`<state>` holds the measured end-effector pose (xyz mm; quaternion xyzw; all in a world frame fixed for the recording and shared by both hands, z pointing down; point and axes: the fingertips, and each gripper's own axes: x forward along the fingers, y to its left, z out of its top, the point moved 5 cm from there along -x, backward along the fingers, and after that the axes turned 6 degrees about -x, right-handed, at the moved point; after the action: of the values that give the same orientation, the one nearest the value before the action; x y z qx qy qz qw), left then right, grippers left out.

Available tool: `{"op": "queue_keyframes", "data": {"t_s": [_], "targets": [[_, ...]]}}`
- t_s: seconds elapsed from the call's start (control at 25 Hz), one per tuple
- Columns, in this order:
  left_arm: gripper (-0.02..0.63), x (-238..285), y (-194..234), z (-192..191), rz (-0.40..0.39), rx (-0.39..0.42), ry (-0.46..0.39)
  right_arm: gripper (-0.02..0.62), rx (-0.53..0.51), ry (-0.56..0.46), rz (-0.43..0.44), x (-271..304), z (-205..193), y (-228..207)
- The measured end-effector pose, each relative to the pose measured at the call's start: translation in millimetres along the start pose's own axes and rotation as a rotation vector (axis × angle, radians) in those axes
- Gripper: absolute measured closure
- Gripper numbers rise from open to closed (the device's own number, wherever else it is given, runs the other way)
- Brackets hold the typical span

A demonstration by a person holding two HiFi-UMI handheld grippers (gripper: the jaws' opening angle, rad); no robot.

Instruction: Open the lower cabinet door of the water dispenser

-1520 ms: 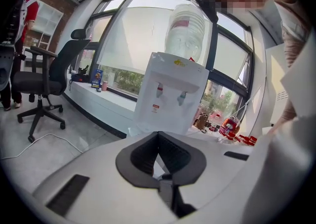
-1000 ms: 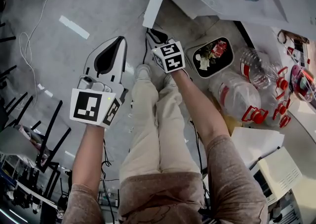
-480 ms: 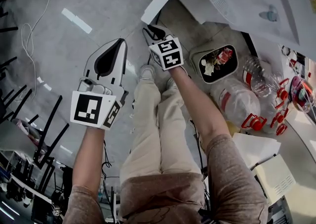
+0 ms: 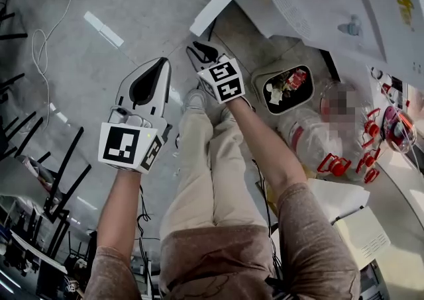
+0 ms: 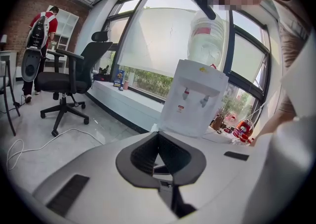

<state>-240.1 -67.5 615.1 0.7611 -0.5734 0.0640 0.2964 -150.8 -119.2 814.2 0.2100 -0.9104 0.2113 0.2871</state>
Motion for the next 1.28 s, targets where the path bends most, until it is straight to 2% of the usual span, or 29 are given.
{"op": "queue_keyframes", "data": {"t_s": [0.2,0.4,0.56,0.84,1.08,1.28], "targets": [[0.594,-16,-21,35,-0.001,-0.003,-0.036,0.543,-0.065,-0.058,-0.013,-51,53,6],[0.594,-40,-52,84,-0.006,-0.007,-0.085,0.574,-0.129,-0.153,-0.072,-122,122,6],[0.594,-63,-82,115,-0.018,-0.015,-0.105,0.588,-0.117,-0.23,-0.105,-190,172,11],[0.594,-99,-147,166,-0.083,0.022,-0.111,0.588,-0.094,-0.359,-0.164,-309,251,27],[0.594,-128,-204,208,-0.143,0.053,-0.127,0.588,-0.106,-0.456,-0.218,-405,298,45],[0.594,-146,-251,232,-0.224,0.075,-0.143,0.588,-0.123,-0.521,-0.266,-470,315,61]]}}
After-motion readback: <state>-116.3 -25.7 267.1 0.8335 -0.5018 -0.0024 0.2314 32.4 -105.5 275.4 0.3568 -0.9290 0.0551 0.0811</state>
